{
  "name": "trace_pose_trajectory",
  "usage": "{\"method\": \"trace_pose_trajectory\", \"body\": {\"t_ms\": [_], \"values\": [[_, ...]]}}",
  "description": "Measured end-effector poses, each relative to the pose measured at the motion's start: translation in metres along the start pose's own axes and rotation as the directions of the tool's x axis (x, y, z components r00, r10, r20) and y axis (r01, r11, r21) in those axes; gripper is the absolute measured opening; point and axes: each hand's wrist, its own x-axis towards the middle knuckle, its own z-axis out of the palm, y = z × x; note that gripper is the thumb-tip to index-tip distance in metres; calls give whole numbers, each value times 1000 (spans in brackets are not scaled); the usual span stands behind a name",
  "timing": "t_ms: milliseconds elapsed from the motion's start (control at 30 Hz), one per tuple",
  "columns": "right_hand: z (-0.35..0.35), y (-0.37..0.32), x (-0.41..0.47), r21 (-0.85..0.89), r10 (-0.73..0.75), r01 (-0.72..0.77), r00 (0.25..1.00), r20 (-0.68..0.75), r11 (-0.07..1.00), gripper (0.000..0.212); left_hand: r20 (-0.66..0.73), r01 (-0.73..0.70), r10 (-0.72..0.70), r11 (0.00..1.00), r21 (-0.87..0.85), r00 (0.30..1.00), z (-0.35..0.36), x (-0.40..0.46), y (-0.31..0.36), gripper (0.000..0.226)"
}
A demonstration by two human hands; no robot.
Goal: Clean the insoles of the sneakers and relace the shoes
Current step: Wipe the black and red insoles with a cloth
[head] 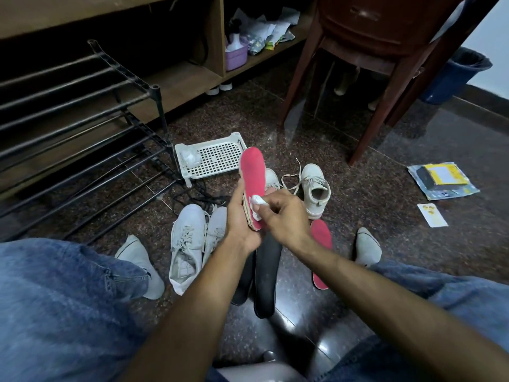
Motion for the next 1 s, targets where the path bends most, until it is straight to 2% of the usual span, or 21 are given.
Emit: {"method": "trace_pose_trajectory", "body": {"t_ms": [67,100,267,333,367,433,500,567,633,667,700,767,833,867,933,1000], "values": [[-3,-3,1,-229,-107,130,988,109,965,20,43,15,-14,999,-30,999,-7,-1,-1,60],[-5,-5,1,-283,-142,187,975,171,941,21,75,14,-11,999,-42,997,-9,0,0,67],[-21,-15,-6,-201,-274,385,863,425,901,19,100,31,-20,994,-110,995,-10,3,1,69],[-27,-20,-4,-343,-293,479,832,471,808,16,97,62,-51,992,-108,994,-10,2,-3,70],[-28,-24,2,-457,-292,512,834,468,727,19,112,80,-70,993,-88,991,-9,1,-7,67],[-30,-31,19,-663,-241,463,883,403,589,22,105,94,-86,993,-70,991,-4,-2,-15,50],[-30,-33,32,-722,-197,344,939,283,600,24,92,77,-71,995,-65,993,-3,0,-20,38],[-28,-29,30,-608,-179,320,942,282,727,20,105,79,-68,991,-105,992,-3,0,-16,40],[-26,-28,11,-405,-221,397,882,416,823,15,120,74,-57,988,-138,991,-10,3,-10,55],[-26,-28,2,-363,-243,441,845,477,821,15,128,73,-54,987,-143,990,-12,6,-8,62],[-26,-28,-3,-376,-246,475,821,515,796,17,120,78,-62,988,-134,991,-13,8,-8,65],[-28,-27,5,-535,-215,504,832,512,678,21,102,101,-90,990,-103,991,-13,8,-13,61],[-30,-29,20,-720,-171,477,872,459,503,24,94,100,-91,990,-98,991,-9,5,-18,42],[-31,-31,27,-773,-155,439,895,417,457,25,87,87,-80,992,-87,993,-6,3,-19,33],[-33,-36,34,-816,-138,361,932,336,452,26,49,82,-80,995,-54,996,-2,3,-19,28],[-28,-37,27,-801,-138,368,929,344,472,24,21,77,-76,996,-50,997,0,0,-12,36]]}}
